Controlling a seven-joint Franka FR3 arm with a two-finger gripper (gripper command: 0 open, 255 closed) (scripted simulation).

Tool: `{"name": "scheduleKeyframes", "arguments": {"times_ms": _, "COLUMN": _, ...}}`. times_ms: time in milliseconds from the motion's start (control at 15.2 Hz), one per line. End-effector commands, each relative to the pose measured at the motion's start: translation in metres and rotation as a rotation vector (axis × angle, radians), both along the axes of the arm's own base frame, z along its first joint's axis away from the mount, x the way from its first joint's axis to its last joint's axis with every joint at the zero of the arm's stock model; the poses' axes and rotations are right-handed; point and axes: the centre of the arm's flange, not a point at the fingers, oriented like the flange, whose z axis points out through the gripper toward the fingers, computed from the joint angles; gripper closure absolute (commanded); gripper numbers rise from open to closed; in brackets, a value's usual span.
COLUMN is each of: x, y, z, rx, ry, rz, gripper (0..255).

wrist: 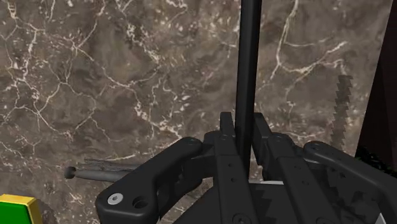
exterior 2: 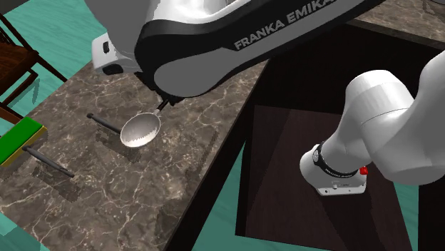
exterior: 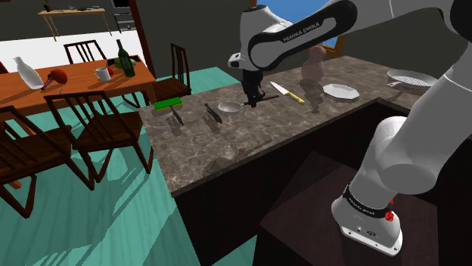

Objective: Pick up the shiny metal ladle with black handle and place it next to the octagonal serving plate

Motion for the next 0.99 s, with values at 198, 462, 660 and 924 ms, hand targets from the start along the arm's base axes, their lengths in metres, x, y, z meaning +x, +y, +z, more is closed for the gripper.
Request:
{"name": "scheduleKeyframes", "arguments": {"times_ms": 198, "x": -0.018, "y": -0.067, "z": -0.001, "rx": 0.0, "ry": 0.0, "rz": 0.001, "gripper": 255}}
{"name": "scheduleKeyframes", "arguments": {"times_ms": 462, "x": -0.033, "y": -0.118, "z": -0.001, "rx": 0.0, "ry": 0.0, "rz": 0.001, "gripper": 255}}
{"name": "scheduleKeyframes", "arguments": {"times_ms": 660, "x": -0.044, "y": -0.156, "z": 0.0, "rx": 0.0, "ry": 0.0, "rz": 0.001, "gripper": 255}}
{"name": "scheduleKeyframes", "arguments": {"times_ms": 924, "x": -0.059, "y": -0.207, "z": 0.0, "rx": 0.0, "ry": 0.0, "rz": 0.001, "gripper": 255}}
